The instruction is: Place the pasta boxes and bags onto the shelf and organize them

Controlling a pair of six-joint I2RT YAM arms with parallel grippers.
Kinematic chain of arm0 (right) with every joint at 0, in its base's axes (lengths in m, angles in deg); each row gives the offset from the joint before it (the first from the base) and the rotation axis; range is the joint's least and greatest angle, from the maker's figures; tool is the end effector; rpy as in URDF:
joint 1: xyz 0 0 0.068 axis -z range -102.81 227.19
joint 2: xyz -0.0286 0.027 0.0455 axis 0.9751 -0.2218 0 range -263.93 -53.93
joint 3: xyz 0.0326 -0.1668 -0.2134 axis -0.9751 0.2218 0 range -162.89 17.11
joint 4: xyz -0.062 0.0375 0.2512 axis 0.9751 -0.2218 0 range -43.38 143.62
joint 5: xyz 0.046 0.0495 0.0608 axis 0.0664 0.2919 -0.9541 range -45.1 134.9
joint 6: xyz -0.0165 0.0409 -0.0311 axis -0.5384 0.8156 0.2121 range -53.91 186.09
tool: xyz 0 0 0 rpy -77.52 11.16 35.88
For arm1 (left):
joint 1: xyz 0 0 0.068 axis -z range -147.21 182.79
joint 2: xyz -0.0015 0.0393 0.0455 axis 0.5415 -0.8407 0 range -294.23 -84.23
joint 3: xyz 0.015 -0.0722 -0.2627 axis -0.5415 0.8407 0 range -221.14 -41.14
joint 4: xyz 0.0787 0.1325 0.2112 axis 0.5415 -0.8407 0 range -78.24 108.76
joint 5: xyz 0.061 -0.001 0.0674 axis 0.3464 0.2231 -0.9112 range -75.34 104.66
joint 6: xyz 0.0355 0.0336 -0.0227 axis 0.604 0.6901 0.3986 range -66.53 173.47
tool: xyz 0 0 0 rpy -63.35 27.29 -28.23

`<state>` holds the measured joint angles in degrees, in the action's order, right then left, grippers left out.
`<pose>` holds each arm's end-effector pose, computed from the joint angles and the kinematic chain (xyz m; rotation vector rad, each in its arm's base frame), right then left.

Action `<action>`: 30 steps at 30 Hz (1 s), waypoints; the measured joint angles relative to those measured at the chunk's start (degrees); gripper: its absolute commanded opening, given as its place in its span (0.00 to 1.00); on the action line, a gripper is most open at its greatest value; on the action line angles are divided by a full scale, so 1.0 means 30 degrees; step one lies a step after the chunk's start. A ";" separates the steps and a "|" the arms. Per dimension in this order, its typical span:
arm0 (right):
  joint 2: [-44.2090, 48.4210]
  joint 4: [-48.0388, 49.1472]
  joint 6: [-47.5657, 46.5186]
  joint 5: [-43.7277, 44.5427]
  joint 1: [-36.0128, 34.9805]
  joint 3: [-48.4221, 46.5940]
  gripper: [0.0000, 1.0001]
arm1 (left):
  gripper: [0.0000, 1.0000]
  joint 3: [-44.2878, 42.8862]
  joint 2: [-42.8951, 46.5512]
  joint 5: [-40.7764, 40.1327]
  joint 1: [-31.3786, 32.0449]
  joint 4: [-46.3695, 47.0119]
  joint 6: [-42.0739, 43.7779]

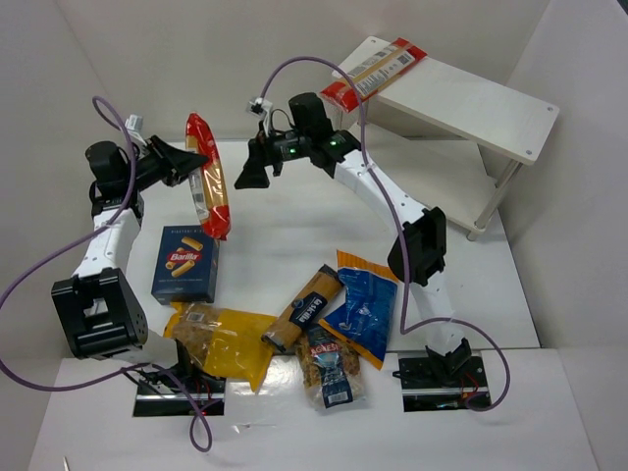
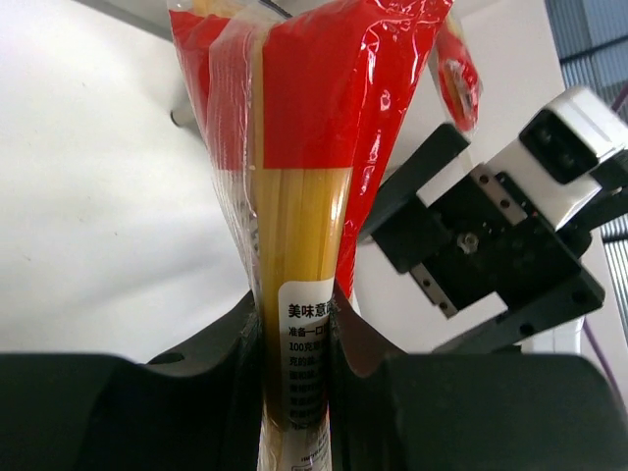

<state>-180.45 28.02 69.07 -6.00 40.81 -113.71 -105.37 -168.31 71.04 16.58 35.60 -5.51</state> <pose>0.3916 0.3228 0.3689 -1.1508 1.6610 1.3033 0.3320 0.0656 0.3445 -0.3290 1.7510 -1.3420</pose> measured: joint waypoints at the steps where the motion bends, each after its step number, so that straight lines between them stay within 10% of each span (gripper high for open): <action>1: -0.0328 -0.0080 0.0175 -0.0299 -0.0058 -0.0437 0.98 | 0.00 0.0095 0.0000 -0.0109 -0.0160 0.0270 -0.0182; 30: -0.5158 -0.1056 0.2965 -0.4707 -0.1406 -0.5085 0.98 | 0.00 0.2011 0.0379 -0.0131 -0.0372 0.3140 -0.3483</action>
<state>-195.92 24.85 77.97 -20.12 36.59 -128.97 -99.34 -167.17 70.65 15.46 45.02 -15.95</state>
